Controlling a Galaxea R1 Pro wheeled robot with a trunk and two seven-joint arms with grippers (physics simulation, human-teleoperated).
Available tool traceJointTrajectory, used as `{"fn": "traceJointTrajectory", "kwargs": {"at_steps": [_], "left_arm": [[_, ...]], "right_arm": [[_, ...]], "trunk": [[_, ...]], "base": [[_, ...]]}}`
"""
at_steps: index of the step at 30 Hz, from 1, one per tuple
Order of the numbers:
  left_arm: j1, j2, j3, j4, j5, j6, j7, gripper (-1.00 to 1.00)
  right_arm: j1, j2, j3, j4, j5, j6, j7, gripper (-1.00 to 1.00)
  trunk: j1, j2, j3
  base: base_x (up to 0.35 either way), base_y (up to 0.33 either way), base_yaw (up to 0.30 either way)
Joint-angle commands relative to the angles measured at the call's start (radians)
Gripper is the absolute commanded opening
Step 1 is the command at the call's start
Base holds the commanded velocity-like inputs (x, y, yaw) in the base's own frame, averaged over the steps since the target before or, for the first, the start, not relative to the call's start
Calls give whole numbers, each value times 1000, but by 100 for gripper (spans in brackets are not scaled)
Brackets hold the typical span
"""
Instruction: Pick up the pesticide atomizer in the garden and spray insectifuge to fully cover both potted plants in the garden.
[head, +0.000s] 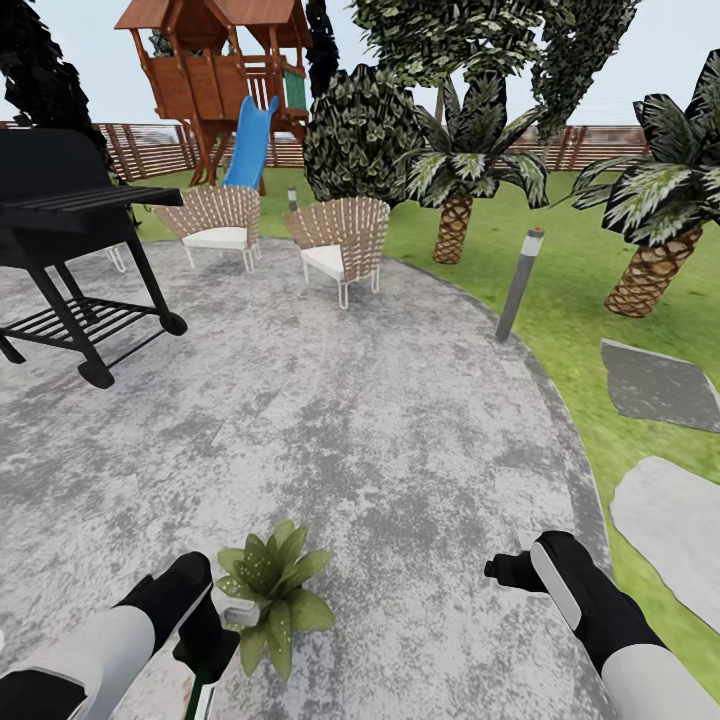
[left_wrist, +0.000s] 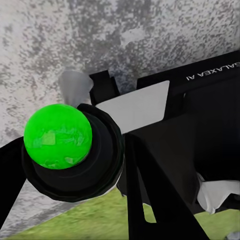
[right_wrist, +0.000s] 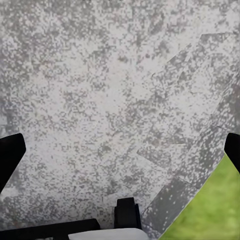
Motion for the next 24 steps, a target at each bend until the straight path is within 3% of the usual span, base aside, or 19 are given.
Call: {"fn": "traceJointTrajectory", "kwargs": {"at_steps": [1,5,15,24], "left_arm": [[0,0,-1,-2,-9,2,-10,-100],[1,-2,-3,-3,-6,2,-9,-100],[-11,-56,-6,-3,-12,2,-9,-100],[-1,-57,-8,-3,-15,2,-9,-100]], "right_arm": [[-1,-1,4,-1,-11,3,-10,100],[-1,-1,4,-2,-10,3,-10,100],[-1,-1,4,-3,-11,3,-10,100],[-1,-1,4,-3,-11,3,-10,100]], "trunk": [[0,0,-1],[0,0,-1],[0,0,1],[0,0,2]], "base": [[0,0,3],[0,0,1],[0,0,-54],[0,0,-26]]}}
